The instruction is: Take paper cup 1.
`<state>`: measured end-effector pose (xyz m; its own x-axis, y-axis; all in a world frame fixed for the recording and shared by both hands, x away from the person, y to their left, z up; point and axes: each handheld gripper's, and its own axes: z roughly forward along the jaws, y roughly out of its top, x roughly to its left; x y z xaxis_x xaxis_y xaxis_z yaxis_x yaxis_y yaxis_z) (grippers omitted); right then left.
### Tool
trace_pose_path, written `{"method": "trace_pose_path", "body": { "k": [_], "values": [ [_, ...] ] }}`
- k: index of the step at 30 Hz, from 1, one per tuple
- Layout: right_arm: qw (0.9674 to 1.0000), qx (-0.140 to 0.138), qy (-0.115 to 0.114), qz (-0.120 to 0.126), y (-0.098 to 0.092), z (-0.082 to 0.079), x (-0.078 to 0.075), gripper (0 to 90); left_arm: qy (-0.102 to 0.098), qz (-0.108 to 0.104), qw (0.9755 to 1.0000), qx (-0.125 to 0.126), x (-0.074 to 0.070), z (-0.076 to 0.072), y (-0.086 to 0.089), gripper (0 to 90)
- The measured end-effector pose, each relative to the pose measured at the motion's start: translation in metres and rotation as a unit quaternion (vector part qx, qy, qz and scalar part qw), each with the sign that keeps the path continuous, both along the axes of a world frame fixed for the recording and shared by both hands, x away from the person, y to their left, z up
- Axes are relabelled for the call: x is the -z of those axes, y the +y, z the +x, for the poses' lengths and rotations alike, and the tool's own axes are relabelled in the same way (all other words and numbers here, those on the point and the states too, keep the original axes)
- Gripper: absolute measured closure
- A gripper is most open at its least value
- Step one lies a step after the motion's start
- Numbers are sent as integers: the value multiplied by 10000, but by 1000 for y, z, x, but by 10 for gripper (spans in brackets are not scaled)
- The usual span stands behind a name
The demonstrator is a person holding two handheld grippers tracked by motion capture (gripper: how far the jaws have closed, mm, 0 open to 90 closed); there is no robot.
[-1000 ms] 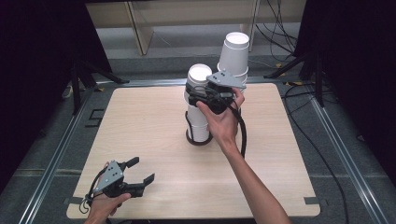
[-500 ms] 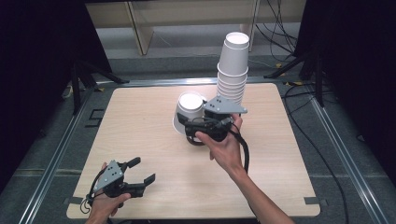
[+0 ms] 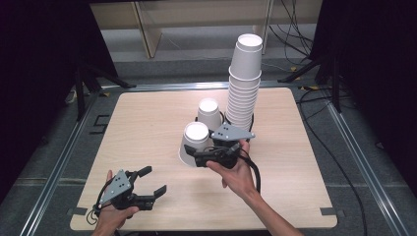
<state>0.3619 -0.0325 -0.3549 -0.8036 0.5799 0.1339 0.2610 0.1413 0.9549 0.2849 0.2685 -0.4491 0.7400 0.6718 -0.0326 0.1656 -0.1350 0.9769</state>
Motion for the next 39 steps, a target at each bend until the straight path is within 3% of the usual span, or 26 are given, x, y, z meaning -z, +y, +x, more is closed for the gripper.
{"method": "trace_pose_path", "body": {
  "k": [2, 3, 7, 9, 10, 11, 18, 19, 24, 29, 32, 35, 36, 37, 39],
  "values": [
    [10000, -76, 26, -15, 2, -2, 5, 226, -27, -20, 10000, 18, 0, 1, -1, 147],
    [9997, -229, 1, -31, 7, -5, 11, 226, -52, -152, 9998, 89, 1, 2, -4, 147],
    [9991, -413, 86, -67, 16, -11, 19, 226, -27, -111, 9998, 137, 1, 1, -5, 147],
    [9988, -473, 121, -98, 18, -12, 20, 226, 16, 12, 9999, 144, 0, -1, -5, 147],
    [9982, -568, 195, 8, 22, -13, 22, 226, 43, -8, 9999, 149, 0, -1, -5, 147],
    [9982, -578, 120, -94, 23, -14, 23, 227, 6, -104, 9998, 197, 0, 0, -6, 147],
    [9959, -869, 257, 36, 34, -21, 27, 227, 7, -261, 9993, 276, 0, 1, -9, 147],
    [9955, -920, 215, -27, 36, -22, 28, 227, 34, -180, 9994, 281, 0, 0, -9, 147],
    [9946, -1023, 187, -57, 42, -25, 30, 229, 69, -112, 9993, 345, 0, -1, -10, 138],
    [9941, -1060, 214, -116, 48, -28, 32, 229, 41, -242, 9986, 461, 1, -1, -14, 119],
    [9933, -1135, 217, -36, 51, -29, 33, 229, 116, -137, 9989, 425, 0, -2, -15, 86],
    [9928, -1168, 252, -81, 56, -32, 33, 230, 153, -226, 9987, 430, 0, -2, -16, 58],
    [9924, -1200, 277, -52, 57, -33, 34, 230, 99, -352, 9982, 484, 1, -1, -17, 67],
    [9909, -1300, 342, 62, 61, -34, 35, 230, 118, -298, 9984, 466, 0, -1, -17, 69],
    [9920, -1241, 233, -27, 61, -34, 34, 230, 157, -212, 9987, 439, 0, -2, -17, 59]
  ]
}}
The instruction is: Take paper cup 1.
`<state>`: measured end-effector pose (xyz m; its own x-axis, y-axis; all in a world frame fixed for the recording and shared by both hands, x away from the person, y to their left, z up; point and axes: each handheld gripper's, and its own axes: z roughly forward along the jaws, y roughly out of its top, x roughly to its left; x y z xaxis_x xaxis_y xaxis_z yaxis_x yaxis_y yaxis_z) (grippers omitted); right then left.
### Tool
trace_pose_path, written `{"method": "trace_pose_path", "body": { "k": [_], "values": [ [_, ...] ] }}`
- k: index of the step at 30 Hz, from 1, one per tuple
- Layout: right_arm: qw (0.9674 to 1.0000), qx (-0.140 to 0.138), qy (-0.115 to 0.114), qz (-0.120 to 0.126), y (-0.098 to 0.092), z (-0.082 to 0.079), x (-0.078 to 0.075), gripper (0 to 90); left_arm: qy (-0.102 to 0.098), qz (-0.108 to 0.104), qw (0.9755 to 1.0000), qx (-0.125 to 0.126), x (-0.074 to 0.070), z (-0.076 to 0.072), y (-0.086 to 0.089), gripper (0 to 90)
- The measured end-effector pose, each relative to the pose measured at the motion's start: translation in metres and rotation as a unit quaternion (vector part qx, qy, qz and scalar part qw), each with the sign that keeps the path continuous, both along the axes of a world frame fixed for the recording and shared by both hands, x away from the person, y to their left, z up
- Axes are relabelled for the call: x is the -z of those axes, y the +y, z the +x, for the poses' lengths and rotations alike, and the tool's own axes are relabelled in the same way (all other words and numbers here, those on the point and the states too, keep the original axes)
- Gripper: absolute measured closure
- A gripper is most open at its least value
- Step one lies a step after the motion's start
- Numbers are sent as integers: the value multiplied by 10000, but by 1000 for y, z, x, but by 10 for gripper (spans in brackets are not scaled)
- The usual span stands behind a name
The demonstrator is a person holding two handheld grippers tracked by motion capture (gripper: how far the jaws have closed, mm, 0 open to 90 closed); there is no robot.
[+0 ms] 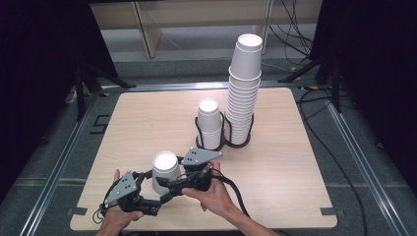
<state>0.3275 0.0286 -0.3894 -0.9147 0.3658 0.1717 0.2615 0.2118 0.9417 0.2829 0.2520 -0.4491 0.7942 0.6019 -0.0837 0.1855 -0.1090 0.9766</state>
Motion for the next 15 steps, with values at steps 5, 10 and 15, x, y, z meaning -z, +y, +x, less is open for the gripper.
{"method": "trace_pose_path", "body": {
  "k": [5, 10, 15],
  "values": [
    [9997, -173, 116, 90, 3, -3, 1, 230, -11, 31, 10000, 33, 1, -1, -1, 61],
    [9998, -101, 184, 17, 1, -4, 2, 221, -17, 9, 10000, 70, 1, 0, -1, 105],
    [9997, -183, 143, 62, 0, -2, 0, 199, -46, 116, 9999, 44, -2, -3, 0, 143]
  ]
}}
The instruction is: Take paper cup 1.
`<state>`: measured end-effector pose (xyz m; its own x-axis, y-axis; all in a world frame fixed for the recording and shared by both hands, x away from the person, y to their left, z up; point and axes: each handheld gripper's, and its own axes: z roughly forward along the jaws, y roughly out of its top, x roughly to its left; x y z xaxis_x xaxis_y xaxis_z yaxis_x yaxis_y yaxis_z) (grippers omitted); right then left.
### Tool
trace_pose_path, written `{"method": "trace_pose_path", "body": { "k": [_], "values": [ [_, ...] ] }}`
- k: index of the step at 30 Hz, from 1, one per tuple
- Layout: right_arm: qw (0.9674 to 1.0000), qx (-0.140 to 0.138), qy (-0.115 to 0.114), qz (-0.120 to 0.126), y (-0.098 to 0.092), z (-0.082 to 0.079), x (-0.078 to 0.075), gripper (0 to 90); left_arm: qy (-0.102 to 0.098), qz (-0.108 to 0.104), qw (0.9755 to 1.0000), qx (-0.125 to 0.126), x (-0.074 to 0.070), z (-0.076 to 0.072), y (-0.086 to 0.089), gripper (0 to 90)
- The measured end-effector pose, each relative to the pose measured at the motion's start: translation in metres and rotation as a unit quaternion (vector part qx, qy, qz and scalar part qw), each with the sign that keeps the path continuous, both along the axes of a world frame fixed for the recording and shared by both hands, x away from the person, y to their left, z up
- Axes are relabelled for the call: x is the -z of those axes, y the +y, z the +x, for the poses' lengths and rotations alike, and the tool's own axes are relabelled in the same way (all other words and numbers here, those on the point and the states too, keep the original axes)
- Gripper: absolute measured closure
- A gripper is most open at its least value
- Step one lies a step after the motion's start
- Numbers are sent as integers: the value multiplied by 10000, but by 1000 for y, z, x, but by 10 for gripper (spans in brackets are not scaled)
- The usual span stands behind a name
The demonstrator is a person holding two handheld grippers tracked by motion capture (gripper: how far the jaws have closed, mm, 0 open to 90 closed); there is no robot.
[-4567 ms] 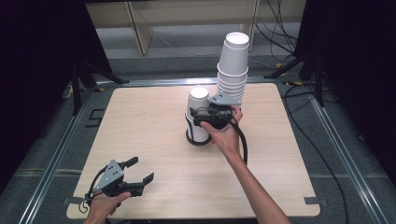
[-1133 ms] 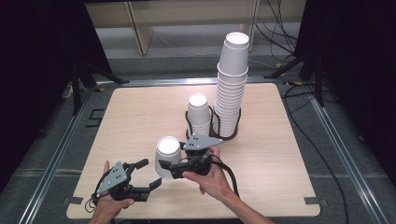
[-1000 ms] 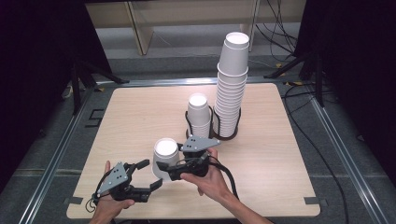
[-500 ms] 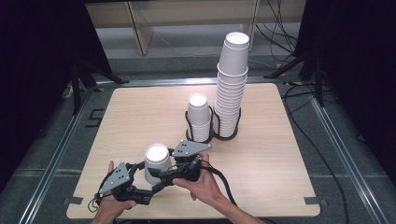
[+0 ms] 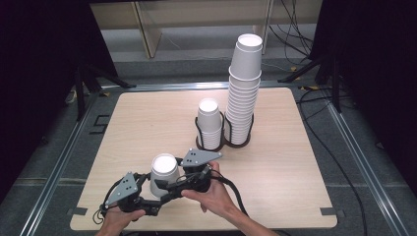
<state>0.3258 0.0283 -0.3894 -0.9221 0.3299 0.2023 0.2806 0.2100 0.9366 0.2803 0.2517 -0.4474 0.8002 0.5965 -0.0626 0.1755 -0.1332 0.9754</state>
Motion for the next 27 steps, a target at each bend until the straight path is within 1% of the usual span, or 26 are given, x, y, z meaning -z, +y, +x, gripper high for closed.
{"method": "trace_pose_path", "body": {
  "k": [1, 2, 3, 4, 5, 6, 7, 8, 9, 10, 11, 12, 13, 14, 15, 17, 18, 19, 20, 21, 22, 23, 24, 25, 26, 27],
  "values": [
    [9999, -52, -22, 86, 0, 1, 0, 195, -81, -76, 9999, 54, -1, 1, 0, 147],
    [9999, -52, -22, 86, 0, 1, 0, 195, -81, -76, 9999, 54, -1, 1, 0, 150],
    [10000, -72, 59, 28, -2, 1, -3, 169, -67, 52, 10000, 20, -3, 0, 2, 150],
    [9997, -175, 145, 75, -4, 3, -7, 151, -151, -18, 9999, 58, -3, 1, 2, 155],
    [9997, -175, 145, 75, -4, 3, -7, 151, -151, -18, 9999, 58, -3, 1, 2, 157],
    [9995, -310, 50, -40, -10, 6, -15, 147, -138, 89, 9999, 19, -3, 0, 4, 160],
    [9995, -310, 50, -40, -10, 6, -15, 147, -138, 89, 9999, 19, -3, 0, 4, 164],
    [9995, -314, 22, -71, -16, 8, -21, 150, -166, 117, 9998, 46, -3, 0, 4, 166],
    [9993, -359, 58, -87, -17, 9, -23, 152, -166, 117, 9998, 46, -3, 0, 4, 167],
    [9990, -431, 22, -101, -20, 11, -25, 152, -186, 105, 9997, 75, -3, 0, 3, 169],
    [9990, -431, 22, -101, -20, 11, -25, 152, -217, 146, 9996, 89, -3, 0, 2, 169],
    [9989, -454, 16, -126, -22, 12, -28, 152, -205, 193, 9996, 99, -4, -1, 2, 170],
    [9979, -596, 50, -244, -25, 13, -32, 152, -249, 312, 9991, 141, -4, -2, 0, 171],
    [9975, -640, -31, -314, -26, 14, -34, 152, -219, 422, 9987, 159, -5, -4, 0, 172],
    [9975, -640, -31, -314, -26, 14, -34, 152, -219, 422, 9987, 159, -5, -4, 0, 173],
    [9950, -839, -76, -531, -28, 15, -37, 152, -236, 548, 9979, 244, -4, -5, -2, 174],
    [9927, -959, -78, -723, -29, 15, -38, 152, -219, 642, 9973, 287, -3, -6, -4, 175],
    [9908, -1052, -117, -846, -29, 15, -38, 153, -212, 633, 9972, 331, -3, -6, -6, 175],
    [9908, -1052, -117, -846, -29, 15, -38, 153, -212, 633, 9972, 331, -3, -6, -6, 176],
    [9895, -1072, -142, -958, -29, 16, -38, 153, -204, 690, 9968, 342, -2, -6, -6, 176],
    [9881, -1120, -120, -1048, -28, 16, -38, 153, -205, 689, 9967, 378, -2, -6, -7, 176],
    [9865, -1191, -125, -1119, -27, 17, -38, 154, -171, 798, 9959, 380, -3, -7, -7, 177],
    [9858, -1198, -157, -1163, -27, 18, -38, 153, -231, 763, 9959, 419, -1, -6, -8, 177],
    [9851, -1199, -105, -1226, -26, 19, -38, 154, -186, 882, 9951, 409, -2, -7, -8, 177],
    [9829, -1280, -78, -1325, -24, 20, -38, 154, -181, 918, 9946, 439, -2, -7, -8, 177],
    [9817, -1304, -58, -1384, -23, 21, -38, 154, -174, 851, 9953, 430, -1, -8, -10, 177]
  ]
}}
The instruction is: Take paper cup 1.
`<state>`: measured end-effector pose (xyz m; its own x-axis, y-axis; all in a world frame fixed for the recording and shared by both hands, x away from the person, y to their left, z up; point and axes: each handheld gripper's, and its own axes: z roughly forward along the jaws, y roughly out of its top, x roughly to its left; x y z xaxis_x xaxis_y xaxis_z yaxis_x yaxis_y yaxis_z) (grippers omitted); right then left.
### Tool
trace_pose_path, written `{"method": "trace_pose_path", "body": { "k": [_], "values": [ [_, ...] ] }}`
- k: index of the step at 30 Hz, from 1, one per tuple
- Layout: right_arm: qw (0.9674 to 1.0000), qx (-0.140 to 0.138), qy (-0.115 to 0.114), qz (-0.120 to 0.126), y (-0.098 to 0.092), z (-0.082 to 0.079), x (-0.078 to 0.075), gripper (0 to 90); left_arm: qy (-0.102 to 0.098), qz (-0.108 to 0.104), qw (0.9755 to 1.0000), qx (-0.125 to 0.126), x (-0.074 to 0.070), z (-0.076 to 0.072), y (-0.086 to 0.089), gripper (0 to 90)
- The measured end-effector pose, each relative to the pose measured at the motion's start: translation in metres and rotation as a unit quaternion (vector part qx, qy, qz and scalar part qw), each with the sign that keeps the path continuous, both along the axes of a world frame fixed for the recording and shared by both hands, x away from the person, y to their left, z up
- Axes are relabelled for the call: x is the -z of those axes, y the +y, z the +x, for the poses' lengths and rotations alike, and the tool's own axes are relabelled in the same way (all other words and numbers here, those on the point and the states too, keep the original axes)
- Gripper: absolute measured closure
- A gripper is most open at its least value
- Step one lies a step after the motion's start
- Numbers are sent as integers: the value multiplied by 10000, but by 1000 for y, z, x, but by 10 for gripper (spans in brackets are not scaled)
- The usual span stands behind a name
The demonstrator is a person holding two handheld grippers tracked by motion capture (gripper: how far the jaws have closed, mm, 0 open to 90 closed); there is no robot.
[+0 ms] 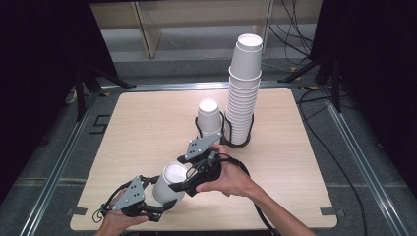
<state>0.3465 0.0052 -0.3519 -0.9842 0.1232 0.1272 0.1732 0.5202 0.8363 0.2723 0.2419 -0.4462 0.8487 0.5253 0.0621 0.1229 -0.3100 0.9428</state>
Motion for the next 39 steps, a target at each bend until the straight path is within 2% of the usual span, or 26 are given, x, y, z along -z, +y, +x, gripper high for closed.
{"method": "trace_pose_path", "body": {
  "k": [2, 4, 6, 8, 9, 10, 11, 12, 16, 17, 19, 21, 22, 23, 26, 29, 30, 31, 33, 34, 36, 37, 38, 39],
  "values": [
    [9998, -114, 75, -173, 5, 0, 2, 155, 28, 14, 10000, 74, 1, 0, -1, 178],
    [9996, -155, 36, -216, 7, 0, 3, 155, 28, 40, 9999, 95, 2, 0, -1, 179],
    [9990, -245, 11, -386, 11, -1, 3, 156, 17, 71, 9999, 108, 1, -1, -2, 179],
    [9985, -287, 8, -458, 13, -1, 4, 157, 23, 77, 9999, 116, 1, -1, -2, 179],
    [9976, -224, 212, -616, 14, -4, 5, 159, 1, 132, 9998, 130, 1, -1, -1, 179],
    [9976, -224, 212, -616, 14, -4, 5, 159, 10, 129, 9998, 149, 1, -1, -2, 179],
    [9976, -354, 31, -595, 15, -2, 6, 166, 25, 133, 9998, 167, 1, -2, -2, 180],
    [9974, -387, -1, -604, 16, -2, 7, 174, 5, 188, 9996, 188, 1, -2, -2, 179],
    [9960, -503, -14, -737, 19, -4, 9, 218, 10, 232, 9995, 219, 0, -3, -3, 179],
    [9960, -503, -14, -737, 19, -4, 9, 218, 23, 189, 9996, 221, 1, -3, -3, 179],
    [9960, -410, 169, -771, 18, -6, 9, 222, 15, 117, 9996, 240, 1, -2, -3, 179],
    [9962, -424, 173, -747, 17, -6, 9, 228, 15, 63, 9997, 251, 1, -2, -3, 168],
    [9965, -527, -20, -656, 17, -4, 8, 231, 47, -60, 9996, 283, 2, -1, -2, 138],
    [9965, -527, -20, -656, 17, -4, 8, 231, 47, -60, 9996, 283, 2, -1, -2, 123],
    [9970, -520, 6, -576, 13, -3, 7, 235, 32, -360, 9990, 269, 4, -1, -2, 114],
    [9978, -479, 81, -451, 9, -2, 6, 236, 25, -422, 9987, 269, 0, -1, 1, 109],
    [9980, -467, 76, -415, 8, -1, 6, 236, 28, -522, 9982, 281, 0, 0, 2, 109],
    [9983, -441, 74, -386, 6, -1, 5, 237, 38, -517, 9984, 233, -1, 0, 3, 114],
    [9991, -301, 76, -271, -3, 3, 4, 237, 20, -724, 9970, 255, -1, 1, 5, 148],
    [9991, -301, 76, -271, -3, 3, 4, 237, -3, -711, 9972, 212, -2, 1, 7, 148],
    [9998, -147, 119, -21, -14, 8, 2, 238, -13, -788, 9968, 145, -4, 1, 10, 146],
    [9999, -49, 111, 63, -19, 10, 0, 238, 14, -939, 9955, 136, -4, 3, 11, 145],
    [9996, 62, 236, 104, -22, 10, -1, 238, 39, -938, 9955, 78, -4, 2, 12, 146],
    [9996, 62, 236, 104, -22, 10, -1, 238, 44, -1016, 9948, 33, -5, 3, 12, 146]
  ]
}}
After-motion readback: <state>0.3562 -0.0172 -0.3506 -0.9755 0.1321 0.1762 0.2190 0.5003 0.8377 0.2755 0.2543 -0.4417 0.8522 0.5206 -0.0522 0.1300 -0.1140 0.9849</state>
